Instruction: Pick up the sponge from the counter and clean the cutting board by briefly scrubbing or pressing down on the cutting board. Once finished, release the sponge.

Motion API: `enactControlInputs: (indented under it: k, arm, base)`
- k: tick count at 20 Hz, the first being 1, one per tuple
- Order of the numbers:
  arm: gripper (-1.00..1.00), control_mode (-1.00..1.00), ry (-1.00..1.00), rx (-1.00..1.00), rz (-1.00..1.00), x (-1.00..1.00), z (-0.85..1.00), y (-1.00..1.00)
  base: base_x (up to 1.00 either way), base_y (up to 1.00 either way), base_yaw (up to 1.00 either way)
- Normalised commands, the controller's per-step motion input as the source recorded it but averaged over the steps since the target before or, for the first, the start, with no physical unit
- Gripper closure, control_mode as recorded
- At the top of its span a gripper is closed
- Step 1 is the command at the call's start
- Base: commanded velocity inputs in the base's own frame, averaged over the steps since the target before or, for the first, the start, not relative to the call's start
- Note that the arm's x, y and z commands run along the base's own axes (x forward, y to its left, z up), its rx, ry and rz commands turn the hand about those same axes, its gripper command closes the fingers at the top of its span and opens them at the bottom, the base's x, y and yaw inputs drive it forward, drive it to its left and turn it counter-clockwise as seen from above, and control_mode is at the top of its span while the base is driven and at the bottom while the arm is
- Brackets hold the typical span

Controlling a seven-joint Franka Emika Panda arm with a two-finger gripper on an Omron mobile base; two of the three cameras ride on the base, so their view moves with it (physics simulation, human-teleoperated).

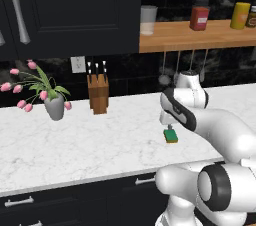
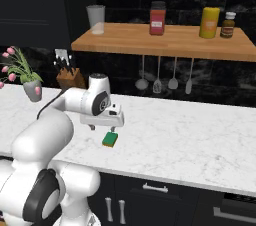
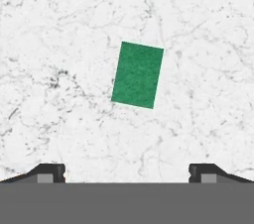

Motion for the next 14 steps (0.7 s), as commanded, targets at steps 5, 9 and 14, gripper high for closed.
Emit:
enactControlInputs:
  k: [5, 9, 14]
  arm:
    - [-1.00, -1.00, 0.00, 0.00, 0.00, 0.25, -0.33, 0.00]
    - [-1.00, -1.00, 0.00, 0.00, 0.00, 0.17, -0.35, 0.00]
    - [-1.00, -1.00, 0.02, 0.00, 0.00, 0.15, -0.25, 0.00]
  base:
    - [0.00, 0.00, 0.00]
    - [0.00, 0.00, 0.00]
    - [0.00, 0.00, 0.00]
